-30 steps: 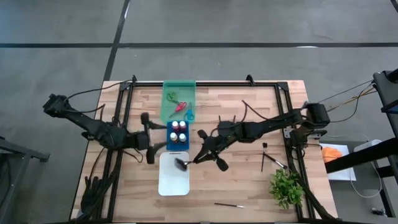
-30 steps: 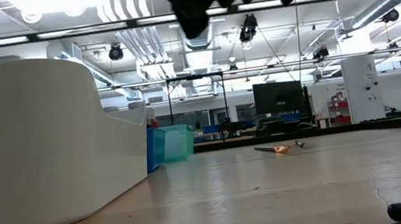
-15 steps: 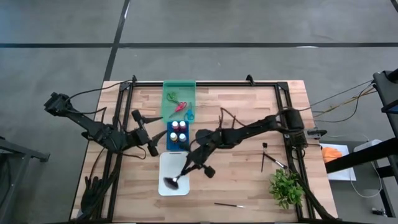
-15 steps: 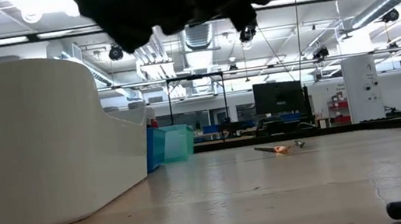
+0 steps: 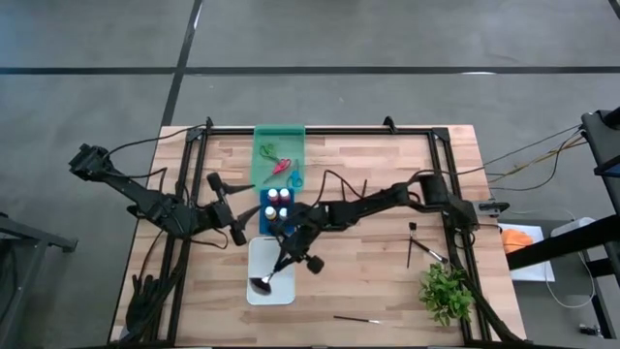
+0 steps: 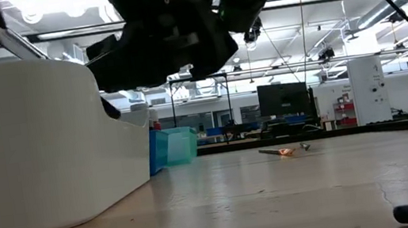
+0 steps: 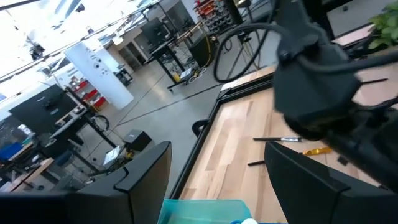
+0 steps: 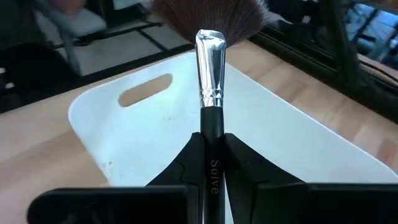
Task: Pick & Place Paint Supplies
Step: Put the black highlighter brush into the white bin, then put the black foundation brush into the white bin
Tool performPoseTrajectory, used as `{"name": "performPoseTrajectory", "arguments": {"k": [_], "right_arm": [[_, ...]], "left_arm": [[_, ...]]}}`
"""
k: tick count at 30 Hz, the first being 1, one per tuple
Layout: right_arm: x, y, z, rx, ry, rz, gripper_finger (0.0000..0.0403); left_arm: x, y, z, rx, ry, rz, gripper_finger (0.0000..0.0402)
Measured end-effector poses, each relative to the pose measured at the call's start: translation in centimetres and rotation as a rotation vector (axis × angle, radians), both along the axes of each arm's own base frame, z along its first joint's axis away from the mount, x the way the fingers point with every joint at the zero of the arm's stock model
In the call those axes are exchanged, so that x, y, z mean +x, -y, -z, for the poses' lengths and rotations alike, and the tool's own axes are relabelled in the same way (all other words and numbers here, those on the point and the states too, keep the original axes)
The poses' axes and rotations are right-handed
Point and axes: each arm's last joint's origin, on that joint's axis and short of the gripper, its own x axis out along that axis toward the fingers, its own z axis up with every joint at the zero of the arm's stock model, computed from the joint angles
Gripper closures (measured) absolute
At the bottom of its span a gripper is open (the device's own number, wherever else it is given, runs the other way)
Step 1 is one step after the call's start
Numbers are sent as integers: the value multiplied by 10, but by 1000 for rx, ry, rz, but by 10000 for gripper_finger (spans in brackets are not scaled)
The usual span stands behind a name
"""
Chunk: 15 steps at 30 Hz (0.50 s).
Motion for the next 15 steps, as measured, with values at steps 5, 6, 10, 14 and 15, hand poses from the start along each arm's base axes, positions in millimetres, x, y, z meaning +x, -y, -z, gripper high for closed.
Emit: {"name": "performPoseTrajectory", "arguments": {"k": [5,6,10,14,15], "right_arm": [[-2,5,-2,14,-32,-56,373],[-4,6,-5,15,-42,-53,370],[-5,10,-14,39,-51,-32,325],[-4,10,-14,51,-64,-14,275],[-4,10,-14,53,-67,-12,265]], "left_arm": [[0,1,0,-5,-4,31,135],[0,1,0,-6,-4,32,135],[1,1,0,-9,-7,52,135],[1,2,0,-13,-7,69,135],[1,2,0,-13,-6,69,135]]}}
